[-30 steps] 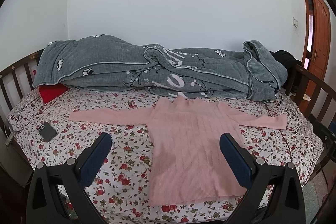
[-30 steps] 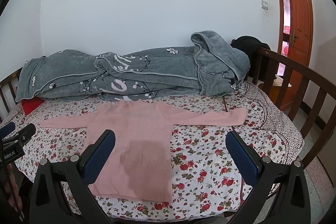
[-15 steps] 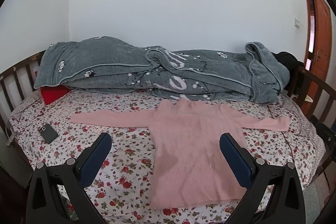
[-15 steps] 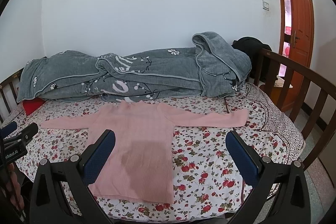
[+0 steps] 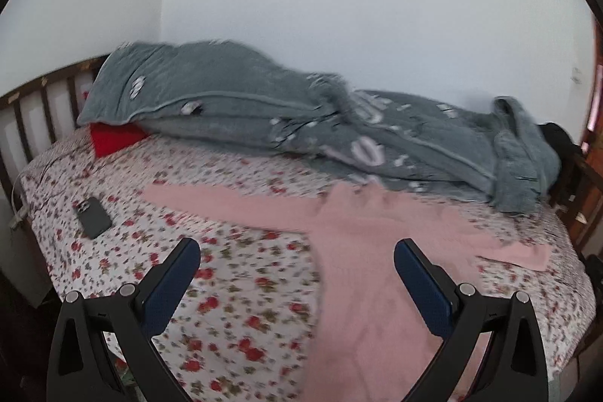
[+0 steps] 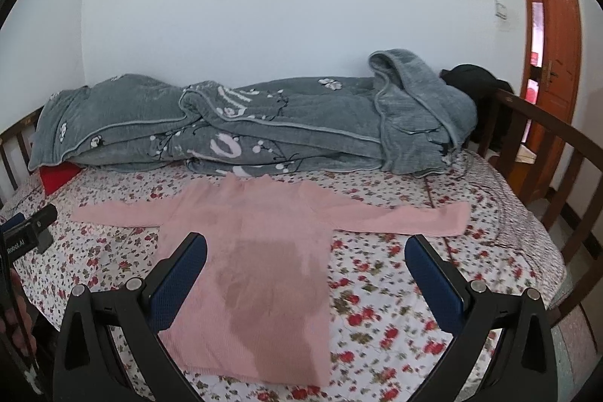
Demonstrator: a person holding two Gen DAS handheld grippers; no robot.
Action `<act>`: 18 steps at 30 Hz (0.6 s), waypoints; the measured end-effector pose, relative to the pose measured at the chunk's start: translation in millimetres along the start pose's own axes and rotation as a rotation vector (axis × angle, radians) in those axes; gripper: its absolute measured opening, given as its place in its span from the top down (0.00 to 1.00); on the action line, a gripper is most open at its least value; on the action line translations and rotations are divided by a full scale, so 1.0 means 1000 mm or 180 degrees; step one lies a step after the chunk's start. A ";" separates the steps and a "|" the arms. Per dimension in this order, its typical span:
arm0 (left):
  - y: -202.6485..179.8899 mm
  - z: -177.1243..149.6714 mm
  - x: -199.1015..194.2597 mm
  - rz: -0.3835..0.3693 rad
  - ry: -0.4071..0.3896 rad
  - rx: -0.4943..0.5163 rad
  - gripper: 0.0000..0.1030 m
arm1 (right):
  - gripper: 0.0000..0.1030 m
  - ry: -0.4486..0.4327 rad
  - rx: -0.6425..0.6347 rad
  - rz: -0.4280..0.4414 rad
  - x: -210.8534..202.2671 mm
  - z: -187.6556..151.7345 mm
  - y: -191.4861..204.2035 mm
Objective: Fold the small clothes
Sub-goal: 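Grasp the sleeve cuff with the left tool while the right tool approaches the sweater body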
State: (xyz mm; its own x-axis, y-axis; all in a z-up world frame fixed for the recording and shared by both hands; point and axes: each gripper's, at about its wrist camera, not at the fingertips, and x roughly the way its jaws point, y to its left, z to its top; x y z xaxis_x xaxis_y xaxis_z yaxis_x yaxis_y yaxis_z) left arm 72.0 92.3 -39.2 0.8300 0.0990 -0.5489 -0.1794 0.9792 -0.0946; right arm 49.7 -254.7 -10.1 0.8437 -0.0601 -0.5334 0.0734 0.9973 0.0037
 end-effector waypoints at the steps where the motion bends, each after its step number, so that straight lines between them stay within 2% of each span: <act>1: 0.012 0.001 0.014 0.0056 0.0075 -0.0063 0.00 | 0.00 0.0023 -0.0008 0.0021 0.008 0.001 0.005; 5: 0.059 0.002 0.057 0.0189 0.0212 -0.0309 0.00 | 0.01 0.0103 -0.0026 0.0197 0.046 0.003 0.027; 11: 0.114 0.001 0.114 0.0437 0.0331 -0.0460 0.01 | 0.06 0.0283 -0.0115 0.0482 0.108 0.005 0.072; 18: 0.178 -0.003 0.177 0.0531 0.0425 -0.0784 0.04 | 0.15 0.0430 -0.0393 0.0708 0.178 -0.005 0.143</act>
State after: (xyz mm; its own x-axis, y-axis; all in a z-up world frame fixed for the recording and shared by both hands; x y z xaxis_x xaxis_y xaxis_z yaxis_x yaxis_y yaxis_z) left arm 185.7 283.3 -155.8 0.7048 0.2146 -0.6762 -0.4431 0.8775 -0.1834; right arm 207.6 -122.1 -108.6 0.7528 0.1587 -0.6389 -0.1779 0.9834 0.0346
